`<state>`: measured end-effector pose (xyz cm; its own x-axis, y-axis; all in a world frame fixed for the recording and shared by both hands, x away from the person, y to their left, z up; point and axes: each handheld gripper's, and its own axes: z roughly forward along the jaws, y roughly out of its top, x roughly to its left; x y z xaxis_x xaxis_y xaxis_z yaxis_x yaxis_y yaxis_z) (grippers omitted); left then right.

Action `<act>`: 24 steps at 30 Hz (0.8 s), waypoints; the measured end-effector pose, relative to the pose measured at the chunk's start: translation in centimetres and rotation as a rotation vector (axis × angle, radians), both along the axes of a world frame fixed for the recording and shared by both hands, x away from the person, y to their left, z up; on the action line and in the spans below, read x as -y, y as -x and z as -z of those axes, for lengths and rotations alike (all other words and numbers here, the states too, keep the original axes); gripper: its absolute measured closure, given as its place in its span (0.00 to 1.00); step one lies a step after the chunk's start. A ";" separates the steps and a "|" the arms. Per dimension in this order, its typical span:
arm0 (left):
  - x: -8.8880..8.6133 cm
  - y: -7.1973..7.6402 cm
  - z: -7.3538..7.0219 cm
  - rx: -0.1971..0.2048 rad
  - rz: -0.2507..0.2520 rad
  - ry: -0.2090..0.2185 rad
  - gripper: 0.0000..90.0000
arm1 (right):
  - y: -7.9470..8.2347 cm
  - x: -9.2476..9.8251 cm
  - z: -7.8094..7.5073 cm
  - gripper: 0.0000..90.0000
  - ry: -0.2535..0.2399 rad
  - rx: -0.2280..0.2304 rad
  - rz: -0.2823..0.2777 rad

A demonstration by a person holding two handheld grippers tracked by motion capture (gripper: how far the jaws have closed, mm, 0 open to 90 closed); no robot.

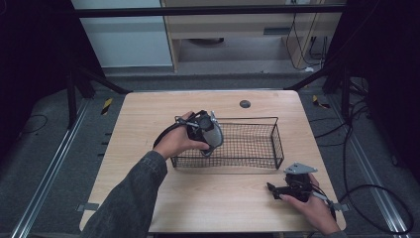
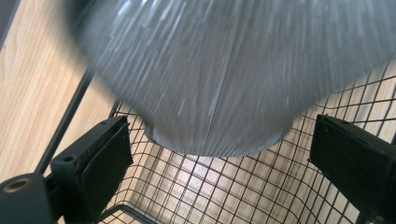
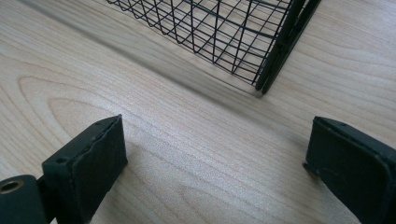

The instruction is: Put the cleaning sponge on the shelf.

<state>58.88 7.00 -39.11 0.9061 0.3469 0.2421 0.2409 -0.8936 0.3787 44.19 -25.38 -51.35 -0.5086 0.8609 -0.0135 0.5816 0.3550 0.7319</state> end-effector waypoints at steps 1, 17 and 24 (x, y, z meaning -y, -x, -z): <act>0.0 0.0 -0.1 -0.002 0.001 0.003 0.05 | 0.0 0.0 0.0 0.06 0.000 0.000 0.000; -0.7 1.5 -1.7 0.001 0.018 0.067 0.10 | 0.0 0.0 0.0 0.06 0.000 0.000 0.000; -1.6 2.7 -2.9 0.017 0.010 0.121 0.11 | 0.0 0.0 0.0 0.06 -0.003 -0.004 0.003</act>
<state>56.20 8.56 -36.23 0.9059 0.3654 0.2141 0.2247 -0.8433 0.4881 44.17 -25.35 -51.32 -0.5060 0.8625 -0.0084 0.5858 0.3508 0.7306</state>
